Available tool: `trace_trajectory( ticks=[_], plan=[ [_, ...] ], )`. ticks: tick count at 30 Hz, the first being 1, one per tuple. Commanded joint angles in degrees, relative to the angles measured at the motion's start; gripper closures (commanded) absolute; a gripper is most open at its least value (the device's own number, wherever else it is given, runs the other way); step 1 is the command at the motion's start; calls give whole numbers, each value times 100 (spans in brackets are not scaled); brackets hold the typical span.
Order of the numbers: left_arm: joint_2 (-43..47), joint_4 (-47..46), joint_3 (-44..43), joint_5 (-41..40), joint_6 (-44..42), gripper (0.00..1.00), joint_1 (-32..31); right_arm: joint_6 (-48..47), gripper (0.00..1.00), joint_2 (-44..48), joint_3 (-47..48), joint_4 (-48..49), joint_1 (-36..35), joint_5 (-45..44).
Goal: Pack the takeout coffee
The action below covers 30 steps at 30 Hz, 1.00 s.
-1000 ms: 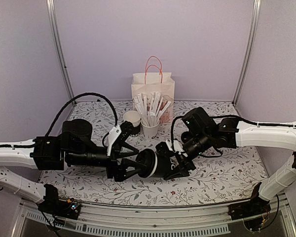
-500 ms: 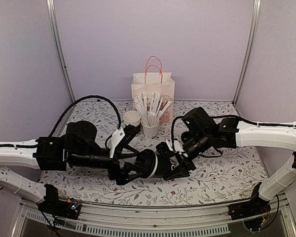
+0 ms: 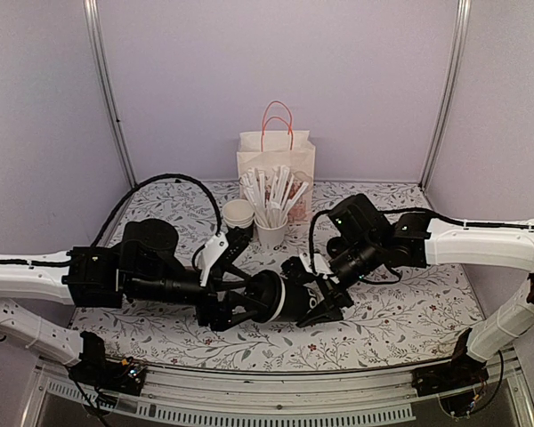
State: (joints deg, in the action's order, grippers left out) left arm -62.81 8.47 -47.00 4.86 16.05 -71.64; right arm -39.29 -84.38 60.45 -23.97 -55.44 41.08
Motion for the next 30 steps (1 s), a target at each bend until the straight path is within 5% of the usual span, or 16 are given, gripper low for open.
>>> trace_trajectory(
  ticks=[1,4,10,19,30],
  plan=[
    [166,103,-180,-126,-47,35,25,44,13,93,-52,103,37,-128],
    [316,557,-340,-432,61,40,257,61,1,155,-50,94,227,-242],
    [300,2179,-951,-1089,281,37,1061,123,1,472,-97,-13,895,-405],
    [-39,3788,-1631,-941,536,40,3646,173,1,1201,-784,-151,917,-593],
    [-1697,4513,-2658,-730,-636,48,6151,169,1,1017,-903,-120,923,-317]
  ],
)
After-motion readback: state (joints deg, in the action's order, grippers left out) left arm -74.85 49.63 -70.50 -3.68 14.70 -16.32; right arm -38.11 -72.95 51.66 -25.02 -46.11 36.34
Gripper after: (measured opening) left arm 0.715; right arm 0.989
